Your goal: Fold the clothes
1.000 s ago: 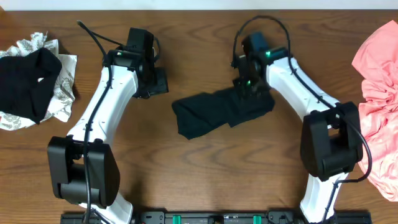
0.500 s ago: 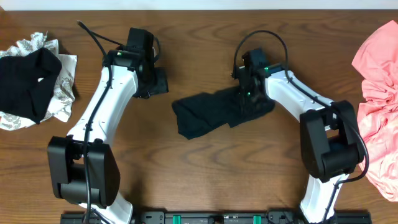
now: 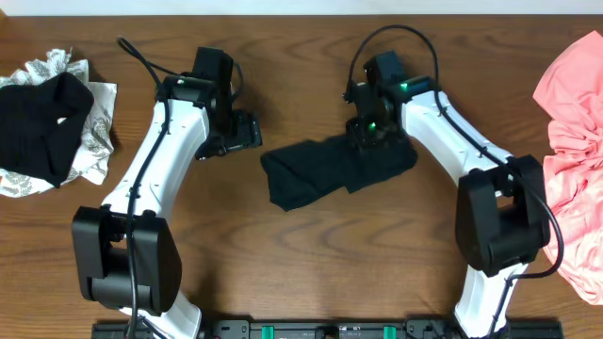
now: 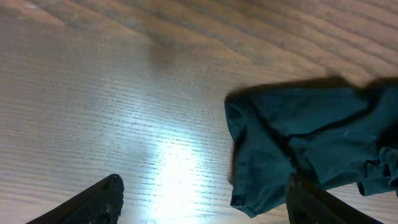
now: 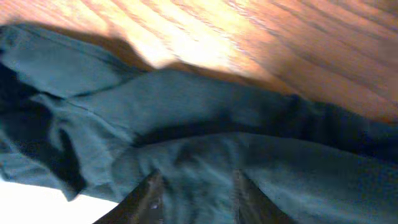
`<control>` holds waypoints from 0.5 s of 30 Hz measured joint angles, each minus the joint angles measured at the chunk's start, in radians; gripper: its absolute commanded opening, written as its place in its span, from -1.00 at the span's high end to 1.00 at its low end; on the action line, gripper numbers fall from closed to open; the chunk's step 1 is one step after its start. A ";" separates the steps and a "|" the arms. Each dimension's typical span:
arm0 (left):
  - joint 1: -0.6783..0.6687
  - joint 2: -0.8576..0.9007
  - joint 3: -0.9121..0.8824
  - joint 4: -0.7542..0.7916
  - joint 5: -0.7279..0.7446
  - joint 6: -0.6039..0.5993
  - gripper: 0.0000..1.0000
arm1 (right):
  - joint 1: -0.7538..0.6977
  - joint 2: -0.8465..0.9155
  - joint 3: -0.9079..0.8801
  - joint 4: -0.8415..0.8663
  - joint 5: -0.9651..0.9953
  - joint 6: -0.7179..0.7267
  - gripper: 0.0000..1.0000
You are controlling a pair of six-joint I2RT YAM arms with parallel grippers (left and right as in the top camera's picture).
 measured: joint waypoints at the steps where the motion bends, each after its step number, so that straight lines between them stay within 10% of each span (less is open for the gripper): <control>1: 0.000 0.000 -0.003 0.000 0.000 -0.001 -0.67 | 0.006 0.000 -0.001 0.004 -0.003 0.000 0.50; 15: 0.000 0.000 -0.012 -0.003 0.000 -0.006 -0.67 | 0.079 0.000 -0.068 0.126 -0.022 0.003 0.56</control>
